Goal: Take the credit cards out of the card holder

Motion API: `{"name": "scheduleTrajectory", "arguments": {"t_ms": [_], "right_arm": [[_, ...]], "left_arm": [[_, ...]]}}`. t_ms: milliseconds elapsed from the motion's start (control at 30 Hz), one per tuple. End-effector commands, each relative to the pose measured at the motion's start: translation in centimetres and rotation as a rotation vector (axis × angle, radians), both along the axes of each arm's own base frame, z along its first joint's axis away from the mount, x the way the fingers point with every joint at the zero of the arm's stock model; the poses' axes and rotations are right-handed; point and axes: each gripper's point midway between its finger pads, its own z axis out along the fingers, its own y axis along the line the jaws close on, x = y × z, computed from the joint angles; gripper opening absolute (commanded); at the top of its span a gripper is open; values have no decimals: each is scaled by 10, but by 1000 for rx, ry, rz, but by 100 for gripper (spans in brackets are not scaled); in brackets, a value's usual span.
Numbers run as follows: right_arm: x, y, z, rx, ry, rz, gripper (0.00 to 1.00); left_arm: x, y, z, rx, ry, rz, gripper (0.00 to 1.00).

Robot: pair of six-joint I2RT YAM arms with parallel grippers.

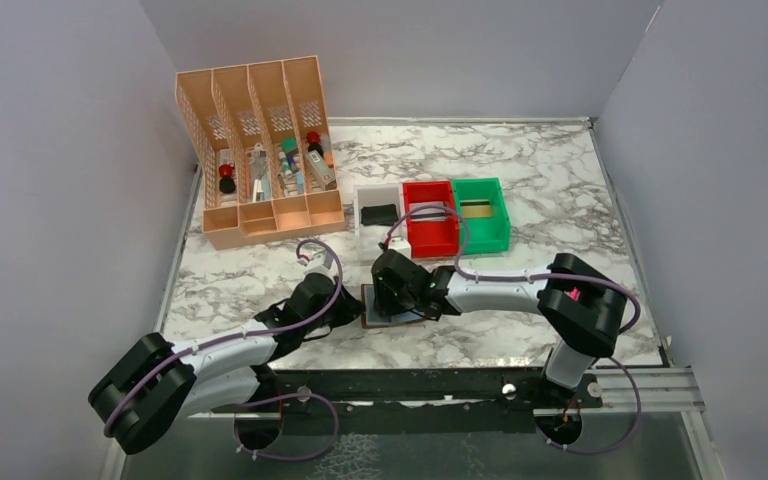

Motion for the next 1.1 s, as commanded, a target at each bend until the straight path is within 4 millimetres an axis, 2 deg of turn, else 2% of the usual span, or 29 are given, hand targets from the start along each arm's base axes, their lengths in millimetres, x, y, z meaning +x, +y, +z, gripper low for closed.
{"name": "scheduleTrajectory", "arguments": {"t_ms": [0, 200, 300, 433, 567, 767, 967, 1000, 1067], "right_arm": [[-4, -5, -16, -90, 8, 21, 44], [-13, -15, -48, -233, 25, -2, 45], [-15, -18, -55, -251, 34, -13, 40], [-14, -20, -53, -247, 26, -31, 28], [-12, -21, -49, -249, 15, -38, 20], [-6, -15, -28, -205, -23, -38, 8], [-10, 3, -6, -82, -18, 7, 2], [-12, 6, -5, -59, -10, 10, 1], [-13, 9, -3, -25, 3, 7, 1]], "left_arm": [[2, -10, 12, -18, -22, -30, 0], [4, -11, 14, -16, -29, -36, 0], [3, -10, 13, -15, -27, -35, 0], [3, -8, 11, -6, -24, -30, 0], [3, -5, 11, 7, -28, -22, 0], [5, 1, 9, 51, -28, -10, 0], [9, 15, 13, 110, -23, 49, 28], [10, 16, 16, 112, -28, 57, 35], [11, 18, 20, 116, -30, 71, 44]]}}
